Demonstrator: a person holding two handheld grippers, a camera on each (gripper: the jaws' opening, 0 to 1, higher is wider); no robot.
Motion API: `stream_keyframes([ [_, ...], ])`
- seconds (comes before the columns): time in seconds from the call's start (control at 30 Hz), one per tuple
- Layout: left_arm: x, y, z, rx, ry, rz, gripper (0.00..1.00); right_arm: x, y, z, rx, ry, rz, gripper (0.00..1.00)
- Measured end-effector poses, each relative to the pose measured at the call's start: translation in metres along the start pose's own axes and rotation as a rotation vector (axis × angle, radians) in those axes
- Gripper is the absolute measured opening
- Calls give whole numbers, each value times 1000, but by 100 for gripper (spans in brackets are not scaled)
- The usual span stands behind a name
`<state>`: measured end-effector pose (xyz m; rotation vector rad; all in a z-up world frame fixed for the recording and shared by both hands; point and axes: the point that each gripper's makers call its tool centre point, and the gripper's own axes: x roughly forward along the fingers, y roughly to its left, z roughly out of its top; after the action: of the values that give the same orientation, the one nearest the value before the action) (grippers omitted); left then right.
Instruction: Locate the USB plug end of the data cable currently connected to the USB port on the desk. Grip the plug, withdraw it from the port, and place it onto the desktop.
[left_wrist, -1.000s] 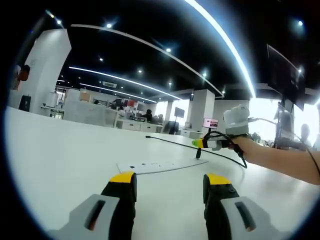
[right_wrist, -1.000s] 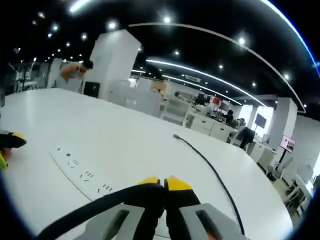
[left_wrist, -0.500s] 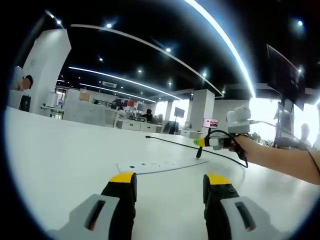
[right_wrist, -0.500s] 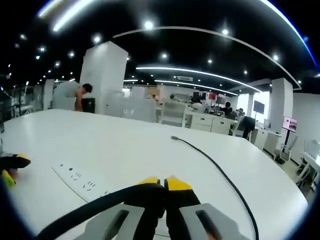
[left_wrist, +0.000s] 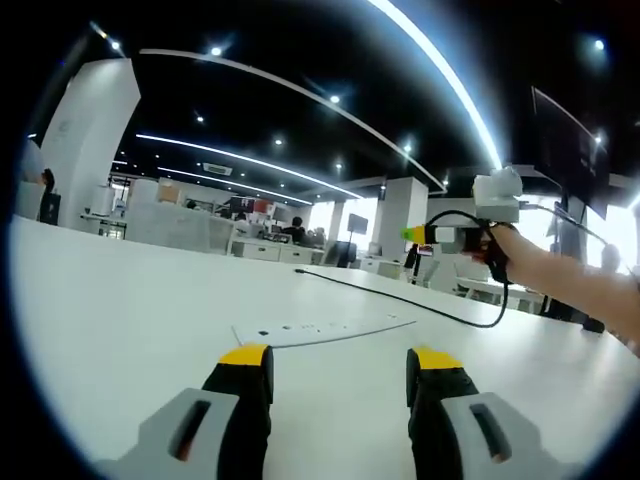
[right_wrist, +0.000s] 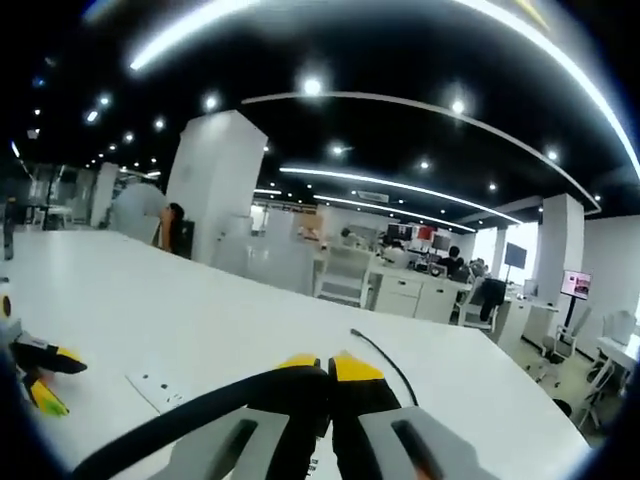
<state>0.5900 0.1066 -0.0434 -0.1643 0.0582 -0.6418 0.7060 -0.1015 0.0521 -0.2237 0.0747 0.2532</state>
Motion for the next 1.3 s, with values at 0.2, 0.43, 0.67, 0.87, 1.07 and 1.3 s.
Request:
stream_keyframes([
  [0.2,0,0,0,-6,-3,-2,53,-27,-1,-13,-40,13,-2,5],
  [0.43,-2,-4,0,-6,-4,-11,53,-66,-2,-19,-112,3,1,5],
  [0.67,-1,-5,2,-1,-9,-24,50,-103,4,-30,-109,-22,23,5],
  [0.87,-2,-6,4,-3,-11,-30,49,-131,7,-43,-139,-36,11,5],
  [1.07,-9,-9,4,-10,0,-24,49,-148,8,-53,-124,-53,0,5],
  [1.3,-28,-12,7,-17,-17,-27,50,-148,-8,-52,-95,-80,-21,5],
])
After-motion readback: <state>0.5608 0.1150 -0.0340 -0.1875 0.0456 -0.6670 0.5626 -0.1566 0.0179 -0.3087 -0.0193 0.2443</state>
